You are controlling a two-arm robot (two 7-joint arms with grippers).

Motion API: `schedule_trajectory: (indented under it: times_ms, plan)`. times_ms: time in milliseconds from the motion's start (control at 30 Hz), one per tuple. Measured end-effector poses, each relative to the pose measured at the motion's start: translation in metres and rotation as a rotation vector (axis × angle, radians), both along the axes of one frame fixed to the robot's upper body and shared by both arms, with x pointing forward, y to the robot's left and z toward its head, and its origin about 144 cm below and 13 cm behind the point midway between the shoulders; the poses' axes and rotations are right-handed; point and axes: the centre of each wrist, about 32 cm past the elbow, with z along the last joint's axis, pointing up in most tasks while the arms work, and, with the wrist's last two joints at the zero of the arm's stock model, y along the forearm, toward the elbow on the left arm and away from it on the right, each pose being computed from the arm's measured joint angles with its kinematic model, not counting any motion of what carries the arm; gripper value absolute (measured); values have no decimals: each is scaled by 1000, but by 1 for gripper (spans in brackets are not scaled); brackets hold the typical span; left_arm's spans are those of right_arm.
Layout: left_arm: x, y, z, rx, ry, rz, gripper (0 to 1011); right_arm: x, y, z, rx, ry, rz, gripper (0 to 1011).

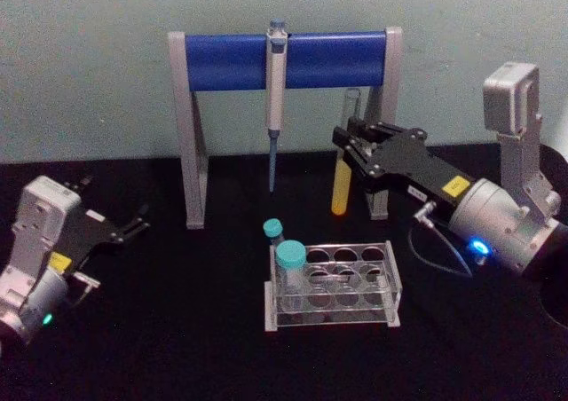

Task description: Pick up the test tube from the test tube rack, shake it, then place it back into the test tube rack.

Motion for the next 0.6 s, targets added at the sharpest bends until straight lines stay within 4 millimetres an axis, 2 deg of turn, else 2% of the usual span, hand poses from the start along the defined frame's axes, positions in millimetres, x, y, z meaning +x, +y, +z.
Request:
schedule_trajectory:
  times_ms: [233, 600]
  plan:
    - [0, 0, 0, 0, 0, 0, 1001, 10, 1, -2, 2, 11, -13, 221]
    - [0, 0, 0, 0, 0, 0, 1001, 12, -2, -7, -1, 26, -45, 221]
